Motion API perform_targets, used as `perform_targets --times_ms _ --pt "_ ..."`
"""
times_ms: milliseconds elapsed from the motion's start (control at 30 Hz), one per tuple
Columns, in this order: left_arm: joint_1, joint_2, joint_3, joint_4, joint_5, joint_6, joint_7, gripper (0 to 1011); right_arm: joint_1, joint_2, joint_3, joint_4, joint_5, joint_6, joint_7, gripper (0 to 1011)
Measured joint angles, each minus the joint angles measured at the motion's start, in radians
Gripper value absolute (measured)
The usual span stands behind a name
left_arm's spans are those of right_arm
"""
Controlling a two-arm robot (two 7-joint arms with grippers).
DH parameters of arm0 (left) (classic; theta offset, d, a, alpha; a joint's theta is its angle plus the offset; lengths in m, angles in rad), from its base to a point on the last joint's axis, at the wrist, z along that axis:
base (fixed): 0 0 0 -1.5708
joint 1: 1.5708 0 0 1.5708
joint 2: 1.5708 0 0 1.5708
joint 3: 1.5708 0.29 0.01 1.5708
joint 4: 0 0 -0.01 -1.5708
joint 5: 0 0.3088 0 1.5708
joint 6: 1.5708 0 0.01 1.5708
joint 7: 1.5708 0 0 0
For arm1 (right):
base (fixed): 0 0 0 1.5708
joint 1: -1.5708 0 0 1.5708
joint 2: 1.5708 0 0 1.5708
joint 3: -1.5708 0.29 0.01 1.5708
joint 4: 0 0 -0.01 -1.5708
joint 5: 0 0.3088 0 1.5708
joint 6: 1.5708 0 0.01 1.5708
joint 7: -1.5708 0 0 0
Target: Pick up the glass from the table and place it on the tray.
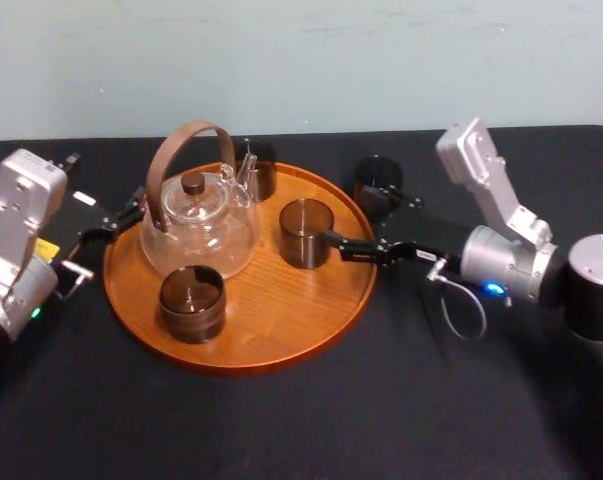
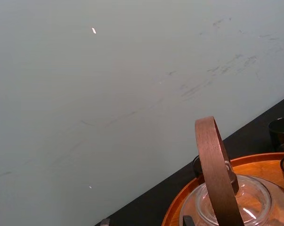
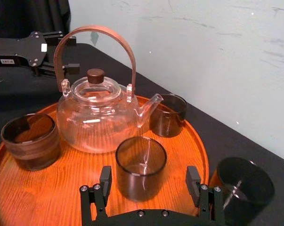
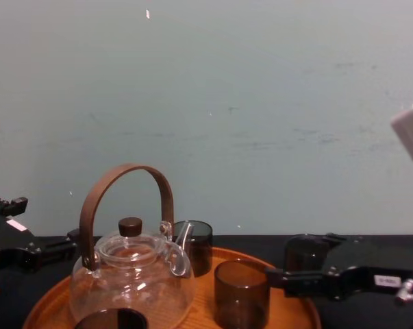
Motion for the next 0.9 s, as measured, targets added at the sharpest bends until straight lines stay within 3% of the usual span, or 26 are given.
perform_targets --times_ms 533,900 --pt "0.000 0.000 0.000 0.000 0.000 0.000 0.000 1002 -0.085 0.115 0.046 -0.084 0.063 -0.007 0.016 1002" --pt "0.000 0.000 0.000 0.000 0.000 0.000 0.000 1001 -0.083 0.121 0.072 -0.046 0.073 -0.021 -0.013 1003"
